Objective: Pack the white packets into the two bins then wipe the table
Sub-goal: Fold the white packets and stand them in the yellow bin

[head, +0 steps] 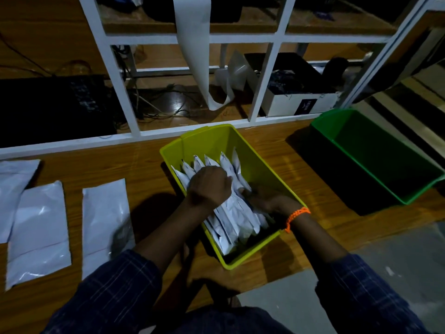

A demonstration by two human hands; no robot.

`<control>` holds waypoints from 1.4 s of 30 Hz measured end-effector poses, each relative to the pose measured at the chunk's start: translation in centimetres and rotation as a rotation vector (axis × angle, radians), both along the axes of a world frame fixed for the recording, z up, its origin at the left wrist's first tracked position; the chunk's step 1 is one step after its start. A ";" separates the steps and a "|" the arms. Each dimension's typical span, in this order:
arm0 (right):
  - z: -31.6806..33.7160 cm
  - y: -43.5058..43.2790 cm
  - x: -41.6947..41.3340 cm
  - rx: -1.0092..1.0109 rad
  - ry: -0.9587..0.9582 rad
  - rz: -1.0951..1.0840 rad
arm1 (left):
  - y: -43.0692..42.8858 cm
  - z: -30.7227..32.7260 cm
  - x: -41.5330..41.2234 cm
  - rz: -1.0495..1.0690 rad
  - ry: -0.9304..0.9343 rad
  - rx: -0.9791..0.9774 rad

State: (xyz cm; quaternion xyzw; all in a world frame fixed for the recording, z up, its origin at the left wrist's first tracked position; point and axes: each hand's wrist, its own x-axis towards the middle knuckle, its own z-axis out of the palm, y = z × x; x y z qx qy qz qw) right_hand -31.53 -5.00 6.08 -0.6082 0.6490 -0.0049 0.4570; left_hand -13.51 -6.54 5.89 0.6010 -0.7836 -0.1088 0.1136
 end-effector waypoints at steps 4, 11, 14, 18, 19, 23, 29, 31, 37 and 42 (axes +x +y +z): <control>1.4 0.4 1.0 0.025 0.051 0.095 | -0.4 0.2 -0.4 -0.056 -0.101 -0.037; 0.9 0.4 0.3 -0.065 0.073 0.007 | -1.6 0.7 0.0 0.039 -0.074 -0.188; 1.3 0.3 0.7 -0.201 0.017 -0.041 | -3.8 0.9 1.3 0.129 -0.185 -0.154; 1.6 0.3 0.7 -0.213 0.019 -0.019 | -5.9 0.9 3.0 0.098 0.003 0.445; 1.4 0.3 0.6 -0.219 0.040 -0.006 | -6.0 1.1 3.0 0.073 0.013 0.548; 0.6 0.2 0.8 -0.227 0.148 0.087 | -5.6 1.2 3.2 0.018 -0.011 0.653; 1.5 0.8 1.0 -0.322 0.203 0.105 | -6.1 -0.8 4.2 -0.022 0.090 0.332; 1.6 0.9 1.0 -0.373 0.183 0.125 | -5.9 -0.5 3.5 -0.111 0.203 0.271; 0.9 1.0 0.6 -0.336 0.086 0.052 | -5.7 -0.3 2.8 -0.189 0.269 0.176; 0.5 1.7 -0.4 -0.476 0.167 -0.080 | -7.2 0.6 0.7 -0.254 0.122 -0.152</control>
